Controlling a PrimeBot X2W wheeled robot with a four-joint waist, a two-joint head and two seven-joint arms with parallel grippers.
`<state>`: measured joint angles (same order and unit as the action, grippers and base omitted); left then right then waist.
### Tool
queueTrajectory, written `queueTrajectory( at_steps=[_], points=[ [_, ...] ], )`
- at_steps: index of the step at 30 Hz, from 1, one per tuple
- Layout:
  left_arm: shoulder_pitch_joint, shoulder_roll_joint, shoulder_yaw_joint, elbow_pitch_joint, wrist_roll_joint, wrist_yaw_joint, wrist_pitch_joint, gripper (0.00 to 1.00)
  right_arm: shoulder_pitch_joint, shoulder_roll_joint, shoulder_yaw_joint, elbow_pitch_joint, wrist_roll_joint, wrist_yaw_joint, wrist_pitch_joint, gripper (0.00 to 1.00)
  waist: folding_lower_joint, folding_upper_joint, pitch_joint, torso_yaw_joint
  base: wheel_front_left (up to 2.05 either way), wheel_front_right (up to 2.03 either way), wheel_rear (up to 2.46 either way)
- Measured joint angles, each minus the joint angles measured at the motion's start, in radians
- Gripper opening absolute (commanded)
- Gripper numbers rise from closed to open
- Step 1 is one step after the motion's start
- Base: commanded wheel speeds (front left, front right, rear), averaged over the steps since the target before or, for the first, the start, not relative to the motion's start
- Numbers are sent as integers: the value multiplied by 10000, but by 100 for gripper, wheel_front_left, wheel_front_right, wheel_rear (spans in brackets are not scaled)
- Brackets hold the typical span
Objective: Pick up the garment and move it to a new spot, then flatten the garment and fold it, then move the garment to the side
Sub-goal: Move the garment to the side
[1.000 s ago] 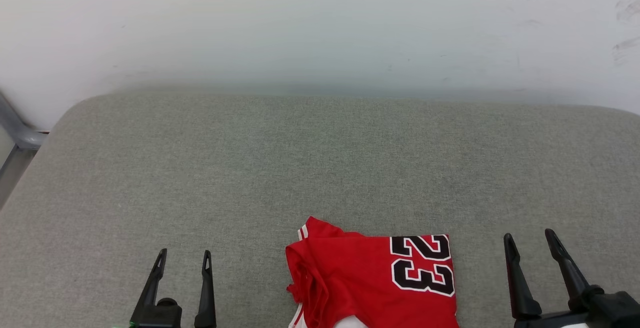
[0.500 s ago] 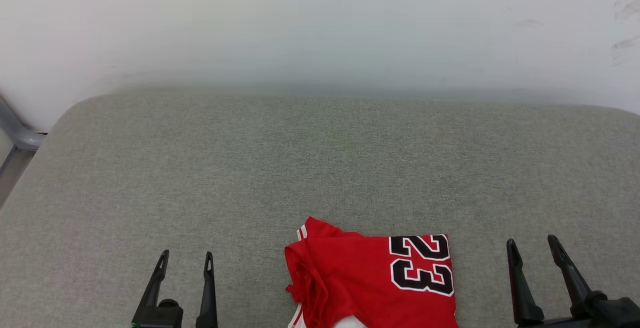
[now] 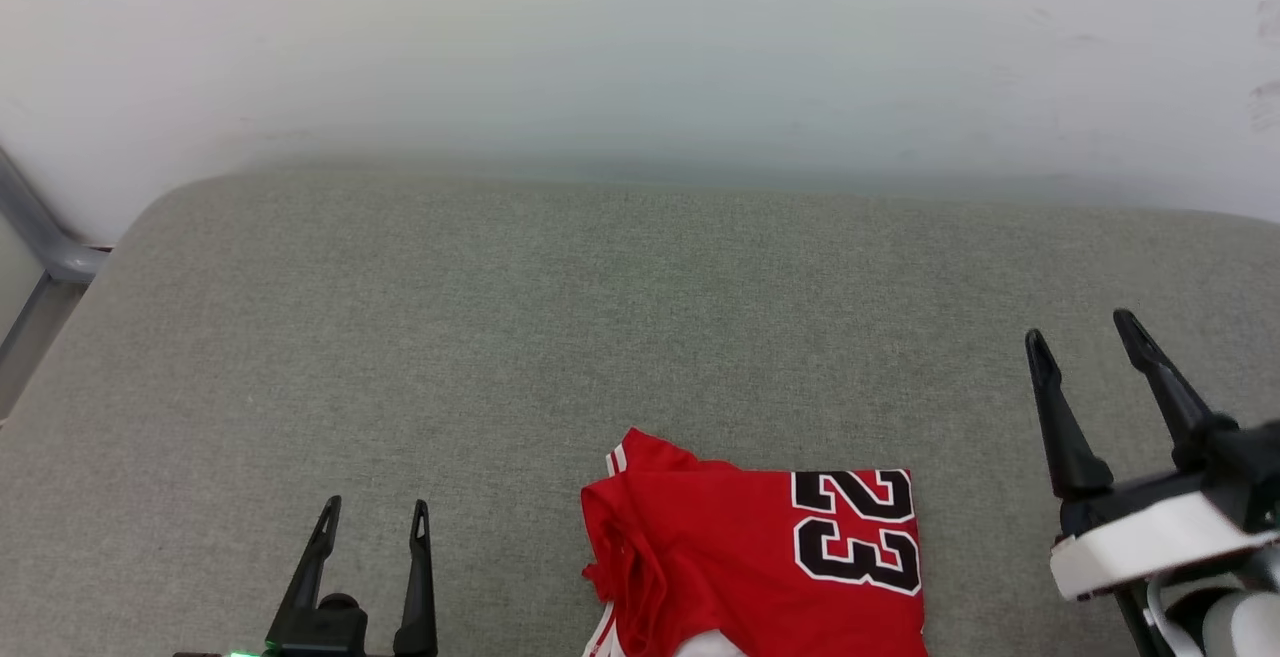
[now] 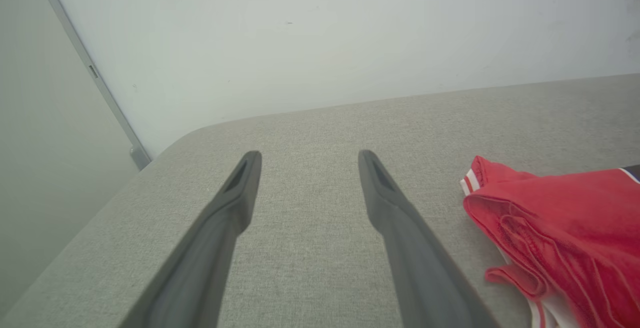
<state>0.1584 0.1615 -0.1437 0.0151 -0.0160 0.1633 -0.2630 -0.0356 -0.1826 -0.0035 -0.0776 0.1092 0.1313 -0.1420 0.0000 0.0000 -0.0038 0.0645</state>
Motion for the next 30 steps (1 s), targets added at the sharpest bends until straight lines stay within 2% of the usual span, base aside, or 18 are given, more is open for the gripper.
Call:
queueTrajectory(
  at_steps=[7,14,17,23,30],
  points=[
    [-54,-13,2,-15,25,-21,0,100,-1451,-1386,1469,-268,1866,0,3143,100,1,0,196,139,0,0,0],
    [-168,-69,17,-15,25,-8,0,100,-1918,-2665,2993,-313,3266,0,6318,100,1,0,351,199,0,0,0],
    [-203,-96,19,-12,27,-4,0,100,-2074,-3024,3382,-224,3553,0,7072,100,1,0,408,213,0,0,0],
    [-313,-150,-36,-8,29,-6,0,100,-2055,-3277,3908,414,4445,-2,8335,100,0,0,531,277,0,0,0],
    [-424,-190,-94,-15,44,-12,0,100,-2079,-3476,4429,1181,5087,-2,9010,100,1,0,758,390,0,0,0]
  ],
)
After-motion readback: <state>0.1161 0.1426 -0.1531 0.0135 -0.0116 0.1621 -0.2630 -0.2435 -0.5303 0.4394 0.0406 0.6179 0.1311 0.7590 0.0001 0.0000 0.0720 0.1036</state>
